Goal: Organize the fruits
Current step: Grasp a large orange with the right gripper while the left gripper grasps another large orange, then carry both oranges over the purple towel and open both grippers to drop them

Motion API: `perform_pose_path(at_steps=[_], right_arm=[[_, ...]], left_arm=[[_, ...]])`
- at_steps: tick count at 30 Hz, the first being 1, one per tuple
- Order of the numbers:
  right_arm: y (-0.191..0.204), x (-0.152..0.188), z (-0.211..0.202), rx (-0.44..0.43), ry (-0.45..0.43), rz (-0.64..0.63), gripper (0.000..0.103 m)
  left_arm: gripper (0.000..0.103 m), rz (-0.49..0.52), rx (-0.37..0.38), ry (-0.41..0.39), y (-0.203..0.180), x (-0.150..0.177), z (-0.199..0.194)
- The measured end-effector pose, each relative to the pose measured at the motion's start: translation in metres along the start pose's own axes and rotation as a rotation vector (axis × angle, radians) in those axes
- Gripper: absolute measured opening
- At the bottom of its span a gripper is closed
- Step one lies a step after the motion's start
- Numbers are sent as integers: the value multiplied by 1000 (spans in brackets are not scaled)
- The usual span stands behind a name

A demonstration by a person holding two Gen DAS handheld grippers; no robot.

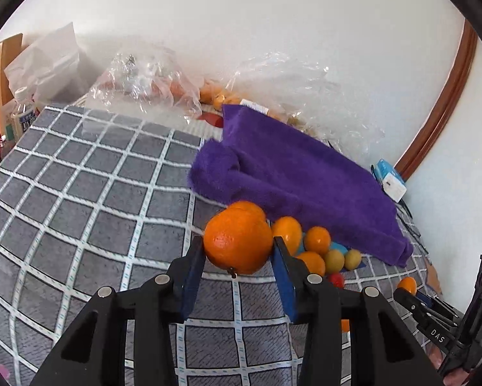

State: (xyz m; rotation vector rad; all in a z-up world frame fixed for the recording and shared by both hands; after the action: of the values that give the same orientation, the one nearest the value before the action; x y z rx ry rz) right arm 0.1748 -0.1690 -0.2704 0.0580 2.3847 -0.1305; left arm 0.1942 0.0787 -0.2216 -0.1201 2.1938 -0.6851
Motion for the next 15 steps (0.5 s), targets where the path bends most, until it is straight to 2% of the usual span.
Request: perform_pose_path(at_steps=[10, 15], right_arm=[[-16, -63, -30, 6, -84, 38, 33], [-27, -102, -35, 11, -118, 72, 33]], left_arm=[[39, 58, -38, -52, -38, -71, -18], [39, 105, -24, -81, -60, -104, -17]])
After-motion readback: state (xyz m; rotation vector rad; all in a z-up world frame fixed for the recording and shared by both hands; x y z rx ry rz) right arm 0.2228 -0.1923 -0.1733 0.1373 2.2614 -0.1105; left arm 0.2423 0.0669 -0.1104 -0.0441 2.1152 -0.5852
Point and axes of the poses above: each gripper's, at about its wrist camera, not at the fingertips, and z roughly the way its jaws point, y to its left, x to its underside, the point moved 9 cm from there along z, roughly the way its jaws point, and after that the axes turned 15 degrees about x, right-handed, at the moved point
